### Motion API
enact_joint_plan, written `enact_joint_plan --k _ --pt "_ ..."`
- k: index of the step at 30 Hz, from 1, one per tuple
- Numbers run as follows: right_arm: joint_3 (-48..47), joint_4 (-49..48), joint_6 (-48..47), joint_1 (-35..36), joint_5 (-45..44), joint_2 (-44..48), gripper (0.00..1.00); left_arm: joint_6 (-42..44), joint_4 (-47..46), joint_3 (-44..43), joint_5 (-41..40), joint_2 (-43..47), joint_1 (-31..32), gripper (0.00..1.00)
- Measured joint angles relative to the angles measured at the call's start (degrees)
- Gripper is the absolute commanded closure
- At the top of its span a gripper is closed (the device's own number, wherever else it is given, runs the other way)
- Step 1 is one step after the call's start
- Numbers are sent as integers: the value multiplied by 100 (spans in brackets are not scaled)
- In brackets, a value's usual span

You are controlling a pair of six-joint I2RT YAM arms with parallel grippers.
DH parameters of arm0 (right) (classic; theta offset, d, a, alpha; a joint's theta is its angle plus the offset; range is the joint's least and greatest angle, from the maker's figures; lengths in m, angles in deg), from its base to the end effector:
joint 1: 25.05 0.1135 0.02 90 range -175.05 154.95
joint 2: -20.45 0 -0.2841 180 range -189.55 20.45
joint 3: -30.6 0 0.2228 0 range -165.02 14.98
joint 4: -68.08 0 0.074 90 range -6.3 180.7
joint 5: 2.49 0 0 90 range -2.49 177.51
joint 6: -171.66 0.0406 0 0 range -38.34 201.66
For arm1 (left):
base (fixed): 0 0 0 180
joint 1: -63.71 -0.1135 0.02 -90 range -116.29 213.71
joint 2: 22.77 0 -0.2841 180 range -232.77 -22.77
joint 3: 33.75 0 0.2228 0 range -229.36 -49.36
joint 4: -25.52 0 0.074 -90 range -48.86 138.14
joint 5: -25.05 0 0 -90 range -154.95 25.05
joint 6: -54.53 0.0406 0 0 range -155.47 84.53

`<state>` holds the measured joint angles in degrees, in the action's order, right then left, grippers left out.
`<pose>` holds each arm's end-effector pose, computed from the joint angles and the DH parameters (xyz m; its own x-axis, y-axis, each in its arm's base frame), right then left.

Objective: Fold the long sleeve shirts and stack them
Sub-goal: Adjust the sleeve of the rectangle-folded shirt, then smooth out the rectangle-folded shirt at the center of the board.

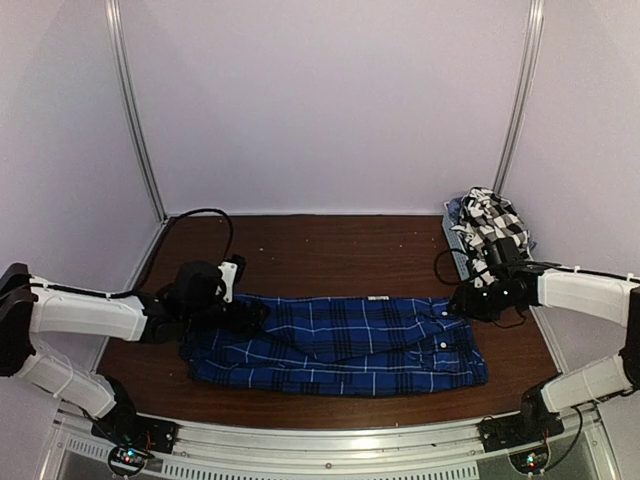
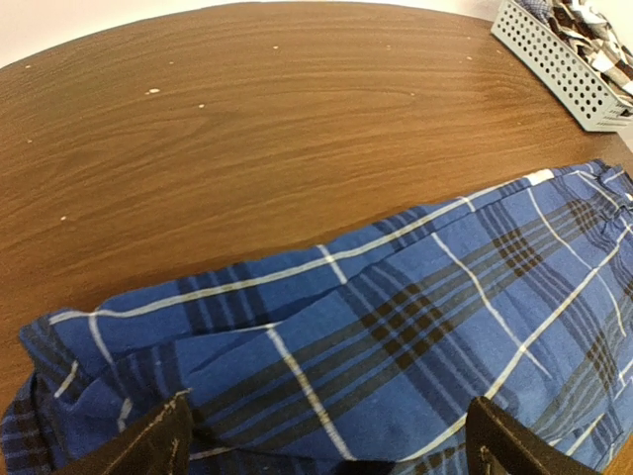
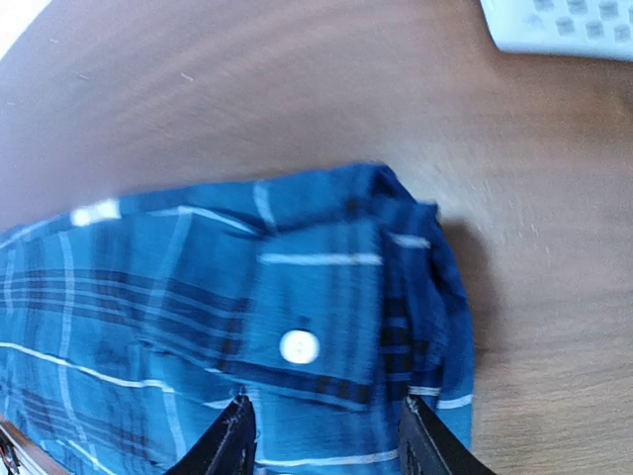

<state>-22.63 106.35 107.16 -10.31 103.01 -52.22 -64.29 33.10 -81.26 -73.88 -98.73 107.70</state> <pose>0.1964 0.0629 0.2149 -0.9029 0.1914 -0.3849 0.0060 0.9009 0.4339 0.1765 -0.1616 0.2159 -0.6580 -0.0267 -0.7526 0.3180 0.8960 -0.3098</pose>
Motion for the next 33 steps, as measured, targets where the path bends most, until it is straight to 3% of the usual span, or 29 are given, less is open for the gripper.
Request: enact_joint_plan --k 6,13,20,33 --pt "-170 -323 -2 323 -31 420 52 -31 -345 -446 713 -734 0 4" --pt "-22 -1062 -24 702 254 -179 54 -114 -501 -645 1029 -1578 105 7" --pt "476 -1526 -20 833 376 -713 55 -81 -400 -542 323 -1751 483 6" --pt "601 -1768 -26 841 227 -695 52 -236 -144 -334 -1147 -1685 881 2"
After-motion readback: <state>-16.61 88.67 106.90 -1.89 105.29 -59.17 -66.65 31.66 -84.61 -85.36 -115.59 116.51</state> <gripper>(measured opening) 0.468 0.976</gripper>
